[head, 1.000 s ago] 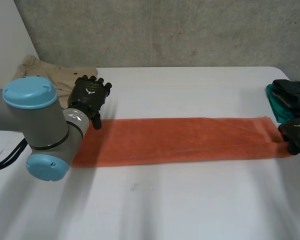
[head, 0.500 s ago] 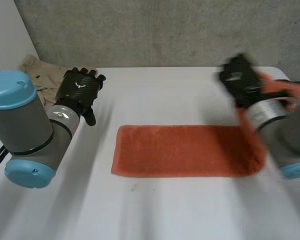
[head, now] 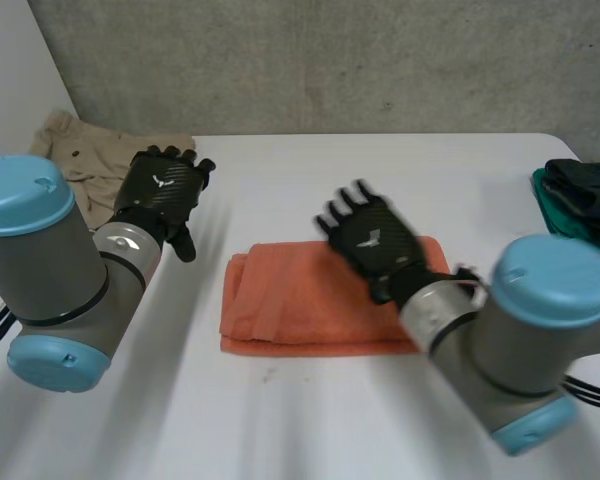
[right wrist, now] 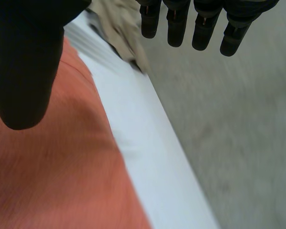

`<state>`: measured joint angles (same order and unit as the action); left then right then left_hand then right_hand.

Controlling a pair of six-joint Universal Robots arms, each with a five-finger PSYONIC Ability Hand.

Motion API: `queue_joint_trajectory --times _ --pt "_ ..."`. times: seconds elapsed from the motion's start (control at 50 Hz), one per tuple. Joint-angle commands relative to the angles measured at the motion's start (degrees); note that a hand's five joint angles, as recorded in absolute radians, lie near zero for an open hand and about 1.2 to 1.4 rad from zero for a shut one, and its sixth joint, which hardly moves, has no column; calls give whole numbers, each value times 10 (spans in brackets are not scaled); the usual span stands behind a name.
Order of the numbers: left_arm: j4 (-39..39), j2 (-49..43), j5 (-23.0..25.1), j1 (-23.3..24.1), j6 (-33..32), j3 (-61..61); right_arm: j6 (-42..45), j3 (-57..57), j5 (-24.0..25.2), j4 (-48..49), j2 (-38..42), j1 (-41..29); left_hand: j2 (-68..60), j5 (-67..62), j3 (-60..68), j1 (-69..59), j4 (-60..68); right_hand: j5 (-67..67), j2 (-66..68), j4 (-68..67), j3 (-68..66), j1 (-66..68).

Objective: Fold the laundry.

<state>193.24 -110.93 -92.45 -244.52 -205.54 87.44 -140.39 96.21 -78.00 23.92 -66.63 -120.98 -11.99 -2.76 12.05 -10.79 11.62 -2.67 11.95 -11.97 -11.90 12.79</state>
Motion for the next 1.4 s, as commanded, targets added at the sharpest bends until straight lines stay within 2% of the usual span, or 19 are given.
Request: queue_joint_trajectory --times 0.02,0.06,0.08,0.12,0.14,0.2,0.32,0.42,0.52,0.56,0.64,0.72,0.78,0.86,0.92,1.02,1.12,1.18,1.4 --pt "0 -4 3 14 1 -1 -77 54 -16 -117 1 94 20 28 -20 8 -16 27 -20 20 19 -28" --pt "0 -6 3 19 1 2 -32 65 -33 -122 24 131 20 28 -20 8 -16 -111 118 -118 -119 110" --pt "0 -7 3 20 1 3 10 68 -60 -117 31 159 20 28 -20 8 -16 -520 527 -527 -528 519" --pt "0 -7 3 21 1 5 25 64 -81 -89 29 179 20 28 -20 8 -16 -673 680 -680 -680 671" --pt "0 -7 3 21 1 5 24 63 -91 -66 28 181 20 28 -20 8 -16 -673 680 -680 -681 672" --pt "0 -7 3 23 1 5 21 58 -104 21 -11 156 20 28 -20 8 -16 -673 680 -680 -681 672" --pt "-1 7 2 23 1 6 -24 14 -88 37 -61 45 20 28 -20 8 -16 -673 680 -680 -681 672" --pt "-1 25 2 19 2 13 -57 10 -9 37 -12 -60 20 28 -20 8 -16 -673 680 -680 -681 672" --pt "-1 26 1 19 3 19 -60 22 74 31 40 -119 20 28 -20 8 -16 -673 680 -680 -681 672" --pt "-1 25 0 21 4 21 -63 16 84 18 63 -118 20 28 -20 8 -16 -673 680 -680 -681 672" --pt "-1 19 0 28 12 12 -87 3 47 4 63 -113 20 28 -20 8 -16 27 -20 20 19 -28" --pt "0 14 -2 49 64 -14 -179 -1 9 3 0 -55 20 28 -20 8 -16 27 -20 20 19 -28" --pt "-1 5 -4 64 103 -38 -276 -1 5 -4 -65 13 20 28 -20 8 -16 27 -20 20 19 -28" --pt "-5 -17 -3 98 159 -85 -348 -11 11 -55 -75 70 20 28 -20 8 -16 27 -20 20 19 -28" --pt "-13 -52 -3 138 188 -129 -358 -41 21 -113 -68 82 20 28 -20 8 -16 27 -20 20 19 -28" --pt "-100 -145 -14 196 203 -209 -351 -142 27 -248 34 83 16 24 -17 4 -12 27 -20 20 19 -28" --pt "-210 -222 -101 198 220 -249 -351 -239 37 -355 125 83 16 24 -17 4 -12 27 -20 20 19 -28" --pt "-237 -236 -136 196 222 -243 -350 -282 40 -392 166 83 16 24 -17 4 -12 27 -20 20 19 -28" --pt "-248 -211 -139 153 211 -197 -274 -334 29 -432 208 72 4 12 -5 -8 -1 14 -7 7 7 -15"
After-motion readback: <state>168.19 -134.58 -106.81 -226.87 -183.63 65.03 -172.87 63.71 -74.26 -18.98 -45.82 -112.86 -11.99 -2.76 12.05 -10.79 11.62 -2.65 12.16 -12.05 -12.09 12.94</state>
